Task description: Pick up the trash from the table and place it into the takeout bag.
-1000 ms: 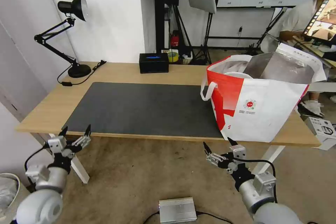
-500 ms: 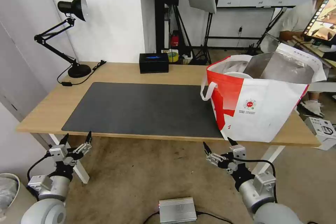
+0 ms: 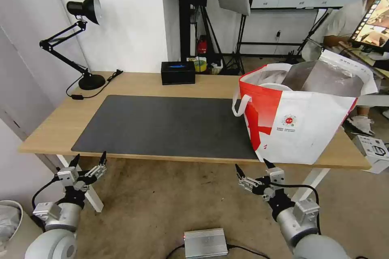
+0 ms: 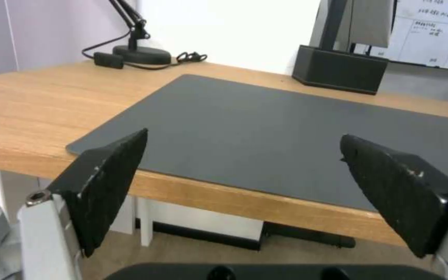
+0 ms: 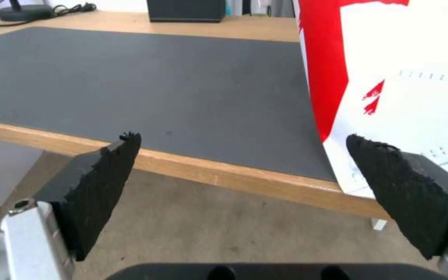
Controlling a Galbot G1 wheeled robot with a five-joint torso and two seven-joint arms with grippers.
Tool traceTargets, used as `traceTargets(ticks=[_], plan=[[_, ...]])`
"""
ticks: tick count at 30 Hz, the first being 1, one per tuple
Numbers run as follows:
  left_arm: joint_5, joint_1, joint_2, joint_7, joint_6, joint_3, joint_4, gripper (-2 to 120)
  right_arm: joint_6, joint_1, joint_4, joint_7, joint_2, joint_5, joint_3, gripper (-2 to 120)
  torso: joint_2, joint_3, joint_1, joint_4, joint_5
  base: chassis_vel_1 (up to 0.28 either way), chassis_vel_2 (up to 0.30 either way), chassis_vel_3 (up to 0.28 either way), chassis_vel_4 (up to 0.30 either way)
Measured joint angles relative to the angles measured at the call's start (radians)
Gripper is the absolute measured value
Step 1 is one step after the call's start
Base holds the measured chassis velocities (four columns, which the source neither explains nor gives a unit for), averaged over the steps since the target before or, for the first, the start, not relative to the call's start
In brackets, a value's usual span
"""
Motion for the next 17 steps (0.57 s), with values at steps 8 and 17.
traceTargets(ticks=[8, 17], plan=[[-0.001, 0.000, 0.000, -0.001, 0.001, 0.001, 0.000, 100, 0.000, 0.000, 0.000, 0.000, 0.000, 0.000, 0.000, 100, 0.000, 0.000, 0.000, 0.0000, 0.0000, 0.000, 0.000, 0.000, 0.000], [-0.002, -0.001, 0.001, -0.001, 0.002, 0.001, -0.001, 100, 0.000, 0.000, 0.000, 0.000, 0.000, 0.000, 0.000, 100, 0.000, 0.000, 0.000, 0.0000, 0.0000, 0.000, 0.000, 0.000, 0.000]])
